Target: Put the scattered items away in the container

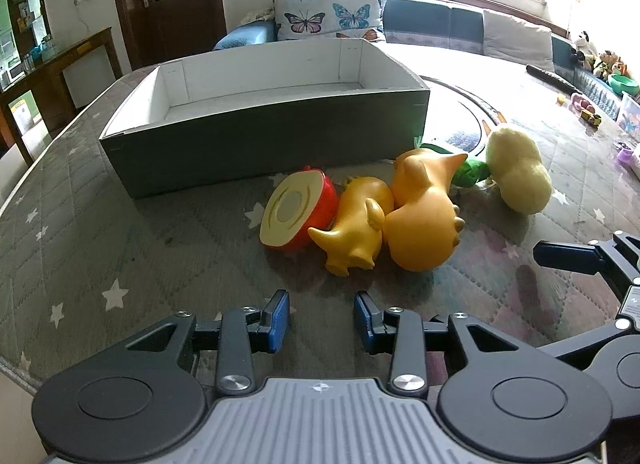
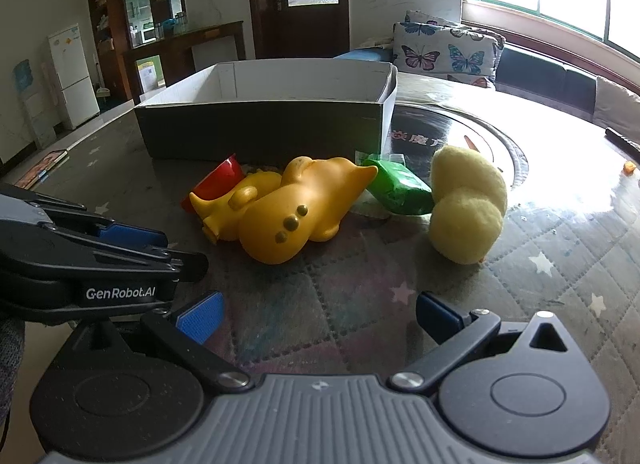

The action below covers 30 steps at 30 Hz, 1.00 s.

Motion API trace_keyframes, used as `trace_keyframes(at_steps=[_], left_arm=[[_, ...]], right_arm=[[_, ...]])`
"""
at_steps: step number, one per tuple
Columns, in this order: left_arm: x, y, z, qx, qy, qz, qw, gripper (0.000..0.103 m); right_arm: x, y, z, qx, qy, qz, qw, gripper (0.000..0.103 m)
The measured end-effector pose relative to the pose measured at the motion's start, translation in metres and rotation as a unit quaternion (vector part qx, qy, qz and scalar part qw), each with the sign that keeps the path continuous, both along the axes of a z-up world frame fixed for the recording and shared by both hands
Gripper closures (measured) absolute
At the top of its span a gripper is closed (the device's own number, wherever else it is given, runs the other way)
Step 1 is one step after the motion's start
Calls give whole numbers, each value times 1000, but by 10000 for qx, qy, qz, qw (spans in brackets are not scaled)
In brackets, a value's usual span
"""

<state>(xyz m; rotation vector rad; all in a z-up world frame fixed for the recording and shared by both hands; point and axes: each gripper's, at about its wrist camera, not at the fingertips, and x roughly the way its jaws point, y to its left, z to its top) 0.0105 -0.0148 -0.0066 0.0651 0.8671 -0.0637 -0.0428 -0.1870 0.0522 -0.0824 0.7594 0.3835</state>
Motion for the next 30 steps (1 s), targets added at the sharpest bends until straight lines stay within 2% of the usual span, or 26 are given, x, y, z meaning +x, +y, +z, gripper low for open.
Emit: trace_keyframes(at_steps=[30], left_arm=[[23,17,11,-157,19,-63,9999,65]], right_arm=[[21,7,11,171,-96,162,9997,1]])
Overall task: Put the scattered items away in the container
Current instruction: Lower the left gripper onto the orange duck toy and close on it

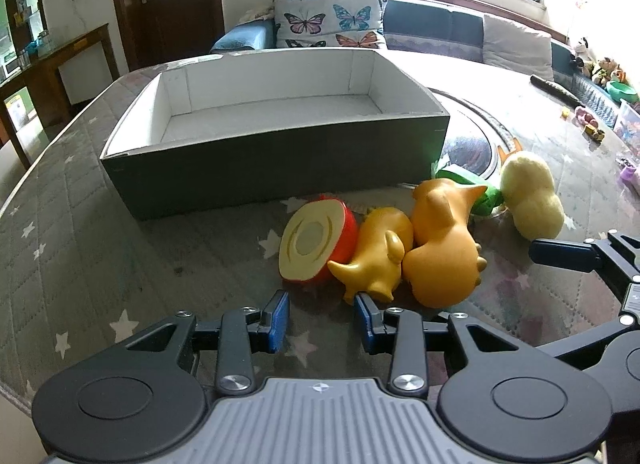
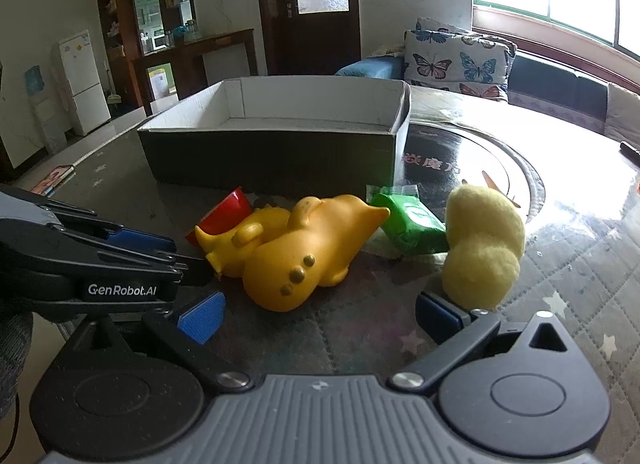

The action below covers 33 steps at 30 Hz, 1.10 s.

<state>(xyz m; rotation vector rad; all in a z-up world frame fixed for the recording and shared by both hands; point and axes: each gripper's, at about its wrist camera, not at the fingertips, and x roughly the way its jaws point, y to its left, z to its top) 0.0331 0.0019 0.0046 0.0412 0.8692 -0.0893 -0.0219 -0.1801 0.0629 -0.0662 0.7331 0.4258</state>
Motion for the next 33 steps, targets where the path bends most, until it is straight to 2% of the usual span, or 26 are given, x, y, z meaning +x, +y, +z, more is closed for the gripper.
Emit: trace_keyframes(at_steps=[11,17,22,33], left_arm=[[0,15,16,-180,-164,34,9997,65],[2,16,27,-239,-298,-12,9993,65],[7,8,33,-348,-356,-247,9985,65],[34,-18,34,-677,-176,-833,9941,64]], right_arm=[[8,-2,6,264,27,68,9996,10],[12,3,1,235,114,108,9996,22],[13,2,-1,249,182,126,9994,34],[-2,-7,2,-105,59,-95,9999,35]])
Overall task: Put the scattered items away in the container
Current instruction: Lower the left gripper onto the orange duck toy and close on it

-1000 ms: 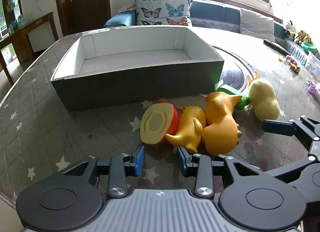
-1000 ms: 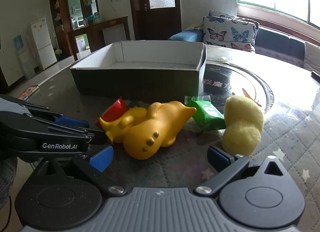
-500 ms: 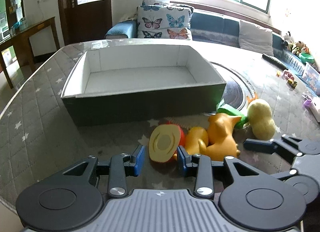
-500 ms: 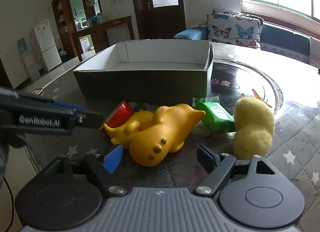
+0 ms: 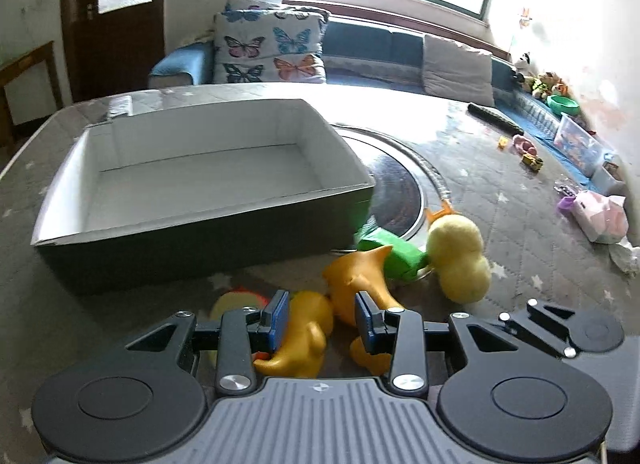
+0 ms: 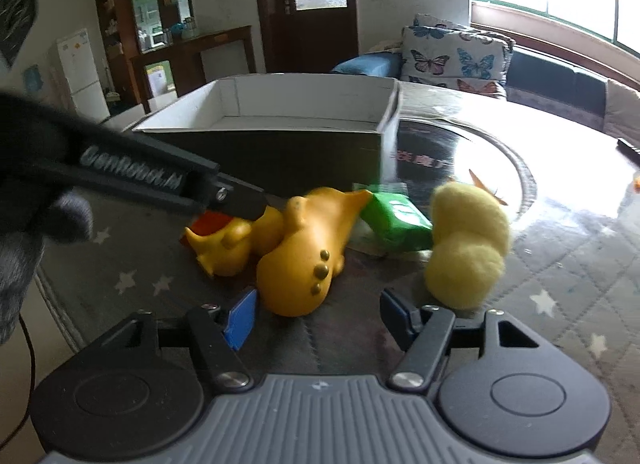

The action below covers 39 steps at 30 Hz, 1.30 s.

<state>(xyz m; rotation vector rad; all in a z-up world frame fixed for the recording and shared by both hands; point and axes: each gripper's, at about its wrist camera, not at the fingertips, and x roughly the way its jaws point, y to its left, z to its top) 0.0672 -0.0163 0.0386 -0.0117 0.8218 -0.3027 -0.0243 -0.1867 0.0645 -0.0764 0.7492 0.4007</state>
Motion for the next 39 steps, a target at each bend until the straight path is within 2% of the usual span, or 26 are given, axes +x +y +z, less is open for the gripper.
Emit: trace_keyframes(at_steps=[7,15,18,28,39], left_arm=[[23,-9,-5,-280,277,-162,9991,64],[44,-6,-15,-517,625,-32,9967,64],[49,-6,-18,-596,715,-36,9957,64],[52,-9,-19,-543,737,-35,9958,63],[52,-9,-21,-748,827,-182,9936,61]], right_arm=[[-2,3,3,112,-44,60,9999,35],[12,14,1,217,15,79,9997,35],[15,16,-1,221,54,90,9997,37],[13,10,-1,347,149,172,9991,58],[4,2,0,231,164,114,9995,58]])
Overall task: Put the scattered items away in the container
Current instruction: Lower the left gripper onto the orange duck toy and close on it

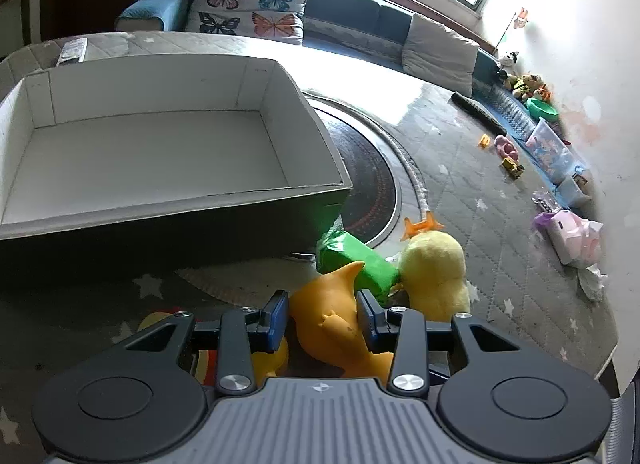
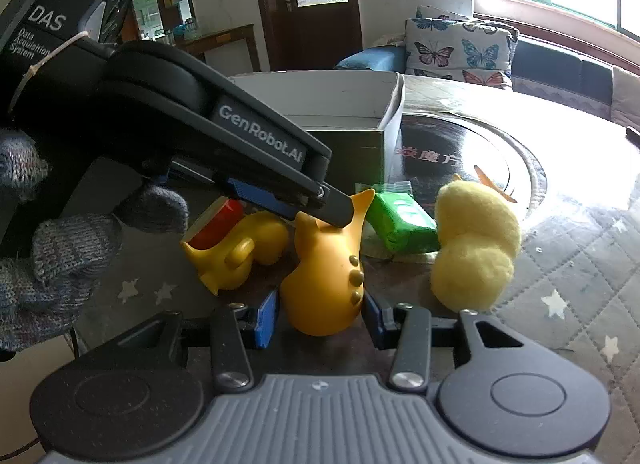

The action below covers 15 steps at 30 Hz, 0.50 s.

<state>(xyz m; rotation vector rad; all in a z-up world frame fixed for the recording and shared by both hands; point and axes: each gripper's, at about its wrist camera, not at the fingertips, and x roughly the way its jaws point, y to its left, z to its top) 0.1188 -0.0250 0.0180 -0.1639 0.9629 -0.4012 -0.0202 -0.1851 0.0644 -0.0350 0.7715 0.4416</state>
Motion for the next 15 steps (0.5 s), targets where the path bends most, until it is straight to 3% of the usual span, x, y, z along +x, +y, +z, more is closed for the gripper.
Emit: trace_keyframes(at_steps=[15], left_arm=[[13,5,-8,-364,457,66,9983,59]], right_arm=[[9,1,2,194,30,10,9998,59]])
